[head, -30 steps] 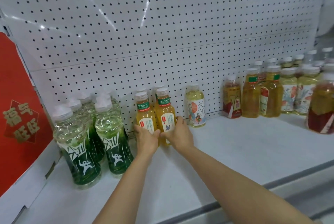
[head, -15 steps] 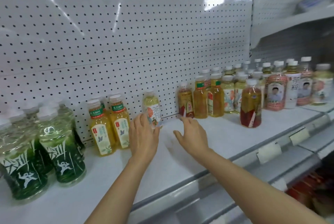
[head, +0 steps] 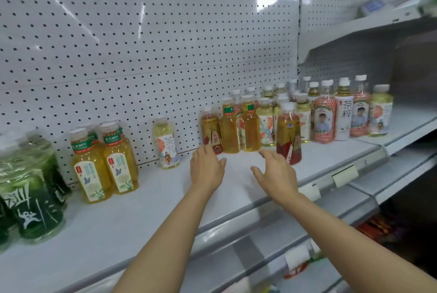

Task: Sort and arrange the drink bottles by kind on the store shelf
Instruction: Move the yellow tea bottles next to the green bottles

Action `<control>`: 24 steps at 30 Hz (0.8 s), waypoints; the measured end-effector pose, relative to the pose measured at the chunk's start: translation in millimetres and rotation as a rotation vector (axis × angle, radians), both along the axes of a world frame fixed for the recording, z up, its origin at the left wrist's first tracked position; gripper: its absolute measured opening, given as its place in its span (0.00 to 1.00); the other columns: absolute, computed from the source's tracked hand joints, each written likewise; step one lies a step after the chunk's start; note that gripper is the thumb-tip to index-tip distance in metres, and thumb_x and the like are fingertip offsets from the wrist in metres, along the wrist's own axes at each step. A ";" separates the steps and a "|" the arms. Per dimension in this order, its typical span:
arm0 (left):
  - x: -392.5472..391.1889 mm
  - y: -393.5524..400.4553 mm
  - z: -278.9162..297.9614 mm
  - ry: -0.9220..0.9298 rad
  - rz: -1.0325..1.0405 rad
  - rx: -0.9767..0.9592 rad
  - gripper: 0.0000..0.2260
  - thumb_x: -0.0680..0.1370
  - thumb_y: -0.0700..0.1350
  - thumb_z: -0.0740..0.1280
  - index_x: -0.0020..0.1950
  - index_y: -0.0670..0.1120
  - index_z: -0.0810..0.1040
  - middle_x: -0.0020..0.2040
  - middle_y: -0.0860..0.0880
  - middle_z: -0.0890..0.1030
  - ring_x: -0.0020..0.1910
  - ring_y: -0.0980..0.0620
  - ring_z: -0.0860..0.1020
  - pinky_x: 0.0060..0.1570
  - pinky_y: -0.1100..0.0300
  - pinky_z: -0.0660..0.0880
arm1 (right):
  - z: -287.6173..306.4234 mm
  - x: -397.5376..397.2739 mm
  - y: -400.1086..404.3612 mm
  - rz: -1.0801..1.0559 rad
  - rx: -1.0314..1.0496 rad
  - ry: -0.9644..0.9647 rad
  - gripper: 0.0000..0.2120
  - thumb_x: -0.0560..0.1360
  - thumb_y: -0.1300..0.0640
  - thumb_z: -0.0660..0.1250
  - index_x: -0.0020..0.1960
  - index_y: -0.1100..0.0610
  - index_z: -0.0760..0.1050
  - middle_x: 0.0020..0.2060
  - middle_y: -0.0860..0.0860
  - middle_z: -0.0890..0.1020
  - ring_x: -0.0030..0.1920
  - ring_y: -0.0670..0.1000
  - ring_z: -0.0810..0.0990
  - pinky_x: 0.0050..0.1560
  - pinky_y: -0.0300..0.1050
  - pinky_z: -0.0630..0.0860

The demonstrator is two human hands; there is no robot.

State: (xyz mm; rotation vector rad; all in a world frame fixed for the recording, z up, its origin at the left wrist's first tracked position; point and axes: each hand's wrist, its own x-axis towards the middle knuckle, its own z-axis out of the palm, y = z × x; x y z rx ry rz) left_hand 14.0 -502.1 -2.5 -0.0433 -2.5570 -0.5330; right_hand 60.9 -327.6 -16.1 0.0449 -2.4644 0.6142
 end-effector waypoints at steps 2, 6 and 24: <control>-19.8 9.4 9.7 -0.019 -0.007 0.018 0.23 0.80 0.53 0.65 0.70 0.40 0.68 0.67 0.42 0.72 0.66 0.42 0.70 0.66 0.50 0.68 | 1.2 -11.8 6.7 -0.001 -0.010 0.012 0.23 0.77 0.48 0.66 0.69 0.54 0.69 0.64 0.51 0.76 0.64 0.53 0.74 0.58 0.48 0.73; -67.0 31.2 30.6 -0.037 -0.015 0.134 0.23 0.81 0.52 0.64 0.70 0.39 0.67 0.68 0.41 0.71 0.68 0.42 0.69 0.66 0.48 0.69 | 2.2 -43.1 10.5 0.026 -0.062 0.021 0.23 0.77 0.49 0.66 0.69 0.55 0.68 0.64 0.51 0.76 0.65 0.52 0.73 0.61 0.47 0.72; -181.9 74.9 64.5 0.111 0.007 0.503 0.14 0.81 0.50 0.65 0.59 0.42 0.69 0.56 0.44 0.78 0.52 0.44 0.78 0.48 0.50 0.77 | 24.0 -175.5 -15.2 -0.042 -0.279 0.050 0.35 0.77 0.51 0.65 0.76 0.60 0.52 0.74 0.60 0.60 0.74 0.61 0.59 0.72 0.56 0.61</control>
